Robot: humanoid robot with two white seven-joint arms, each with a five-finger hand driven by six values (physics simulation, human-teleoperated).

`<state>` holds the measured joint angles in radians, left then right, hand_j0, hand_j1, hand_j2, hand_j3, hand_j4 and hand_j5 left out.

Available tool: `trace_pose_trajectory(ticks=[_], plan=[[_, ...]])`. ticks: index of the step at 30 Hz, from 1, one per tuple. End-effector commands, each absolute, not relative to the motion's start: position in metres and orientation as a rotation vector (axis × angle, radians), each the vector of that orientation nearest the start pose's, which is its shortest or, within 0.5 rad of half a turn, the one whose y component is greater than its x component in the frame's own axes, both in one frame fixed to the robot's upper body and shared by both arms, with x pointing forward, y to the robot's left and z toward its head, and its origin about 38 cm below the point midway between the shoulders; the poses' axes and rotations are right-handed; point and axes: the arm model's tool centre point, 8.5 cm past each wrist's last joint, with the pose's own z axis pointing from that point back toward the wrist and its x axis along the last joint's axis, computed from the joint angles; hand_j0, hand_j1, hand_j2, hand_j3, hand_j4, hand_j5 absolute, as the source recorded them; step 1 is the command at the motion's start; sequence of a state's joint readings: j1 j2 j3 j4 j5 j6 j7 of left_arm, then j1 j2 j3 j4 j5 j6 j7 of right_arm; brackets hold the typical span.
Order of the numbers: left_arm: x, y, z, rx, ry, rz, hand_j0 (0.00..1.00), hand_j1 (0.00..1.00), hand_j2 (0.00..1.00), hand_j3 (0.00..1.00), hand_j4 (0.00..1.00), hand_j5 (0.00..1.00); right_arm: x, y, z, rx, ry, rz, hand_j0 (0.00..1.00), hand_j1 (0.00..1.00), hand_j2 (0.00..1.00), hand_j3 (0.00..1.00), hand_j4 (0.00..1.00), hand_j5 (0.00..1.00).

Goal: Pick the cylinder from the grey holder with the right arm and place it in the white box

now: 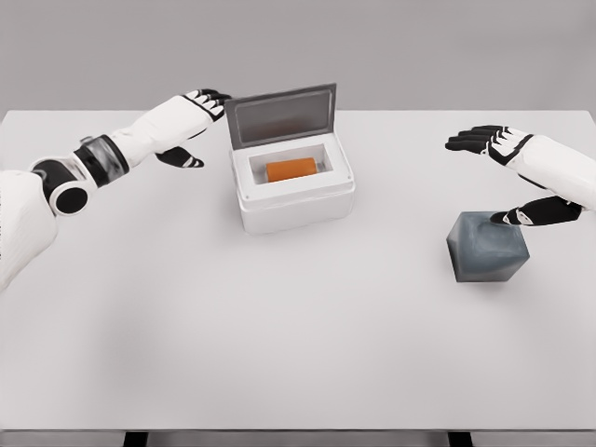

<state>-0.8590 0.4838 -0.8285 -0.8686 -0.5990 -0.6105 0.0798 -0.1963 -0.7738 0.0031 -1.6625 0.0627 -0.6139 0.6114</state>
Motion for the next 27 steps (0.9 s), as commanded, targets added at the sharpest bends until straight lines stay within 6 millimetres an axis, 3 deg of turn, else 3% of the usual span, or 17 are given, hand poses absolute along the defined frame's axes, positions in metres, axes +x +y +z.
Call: trace_pose_trajectory(ticks=[1,11,14,16,19,21,24,27], plan=[[0.524,0.248,0.173,0.596,-1.733,-1.737,1.0,1.0,1.0,1.0,1.0,1.0,0.366,-0.358,0.256,-0.313,-1.801,1.615,1.0,1.0,1.0,1.0,1.0,1.0],[0.525,0.249,0.177,0.601,-1.741,-1.727,1.0,1.0,1.0,1.0,1.0,1.0,0.367,-0.359,0.256,-0.315,-1.801,1.616,1.0,1.0,1.0,1.0,1.0,1.0],[0.521,0.262,0.198,0.608,-1.798,-1.674,1.0,1.0,1.0,1.0,1.0,1.0,0.366,-0.359,0.256,-0.314,-1.8,1.616,1.0,1.0,1.0,1.0,1.0,1.0],[0.51,0.282,0.216,0.601,-1.842,-1.633,1.0,1.0,1.0,1.0,1.0,1.0,0.367,-0.359,0.256,-0.315,-1.801,1.616,1.0,1.0,1.0,1.0,1.0,1.0],[0.467,0.327,0.235,0.573,-1.852,-1.628,1.0,1.0,1.0,1.0,1.0,1.0,0.366,-0.358,0.257,-0.315,-1.803,1.617,1.0,1.0,1.0,1.0,1.0,1.0],[0.445,0.343,0.24,0.555,-1.839,-1.641,1.0,1.0,1.0,1.0,1.0,1.0,0.366,-0.359,0.256,-0.312,-1.801,1.615,1.0,1.0,1.0,1.0,1.0,1.0],[0.425,0.358,0.242,0.54,-1.801,-1.672,1.0,1.0,1.0,1.0,1.0,1.0,0.366,-0.361,0.257,-0.315,-1.805,1.607,1.0,1.0,1.0,1.0,1.0,1.0],[0.424,0.36,0.24,0.54,-1.791,-1.675,1.0,1.0,1.0,1.0,1.0,1.0,0.366,-0.361,0.257,-0.314,-1.807,1.603,1.0,1.0,1.0,1.0,1.0,1.0]])
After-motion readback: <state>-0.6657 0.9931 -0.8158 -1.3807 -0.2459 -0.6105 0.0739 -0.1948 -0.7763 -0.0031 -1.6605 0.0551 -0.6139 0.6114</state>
